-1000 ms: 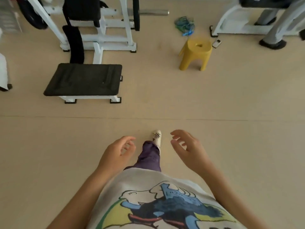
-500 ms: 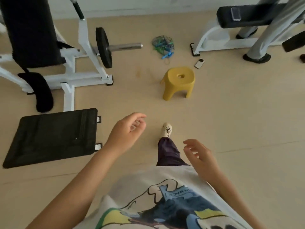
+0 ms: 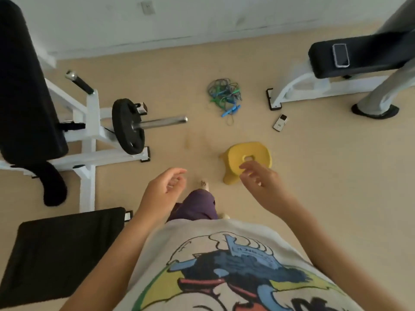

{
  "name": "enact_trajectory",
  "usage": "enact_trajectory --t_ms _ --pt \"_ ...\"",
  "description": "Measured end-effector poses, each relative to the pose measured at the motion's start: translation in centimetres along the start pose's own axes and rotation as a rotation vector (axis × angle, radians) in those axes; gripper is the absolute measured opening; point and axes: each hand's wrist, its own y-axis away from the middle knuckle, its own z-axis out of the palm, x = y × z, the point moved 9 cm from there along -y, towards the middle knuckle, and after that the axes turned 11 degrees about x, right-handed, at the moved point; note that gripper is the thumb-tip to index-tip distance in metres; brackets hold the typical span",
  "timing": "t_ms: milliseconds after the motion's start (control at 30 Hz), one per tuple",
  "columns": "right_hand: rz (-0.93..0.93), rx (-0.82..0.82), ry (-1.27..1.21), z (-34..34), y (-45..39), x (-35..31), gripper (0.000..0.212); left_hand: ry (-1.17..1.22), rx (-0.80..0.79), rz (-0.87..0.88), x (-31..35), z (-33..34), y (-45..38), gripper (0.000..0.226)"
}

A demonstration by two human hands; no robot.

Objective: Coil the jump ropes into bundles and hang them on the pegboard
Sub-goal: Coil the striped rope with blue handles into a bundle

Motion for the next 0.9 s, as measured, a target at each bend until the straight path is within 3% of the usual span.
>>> enact_trajectory --t_ms 167,267,433,667,900 --pt "-0.029 -0.051 0.071 -0.8 -14.4 -2.1 0.023 0.074 0.005 -0.061 1.0 2.1 -13.3 0.019" --pt "0.048 -0.035 0.117 -2.3 -23.1 -2.7 0.017 0.096 -0.031 -0.077 3.2 2.7 -23.2 0.018" --pt "0.110 -0.056 0.103 -4.8 -33.0 -4.7 0.015 0.066 -0.108 0.040 10.9 3.2 -36.1 0.022" --pt "0.197 -0.015 0.096 -10.2 -43.1 -2.7 0.017 0.098 -0.119 0.162 20.7 5.0 -48.2 0.026" --pt "0.151 -0.109 0.103 -12.1 -56.4 1.9 0.016 0.095 -0.029 0.082 22.2 9.1 -57.5 0.024"
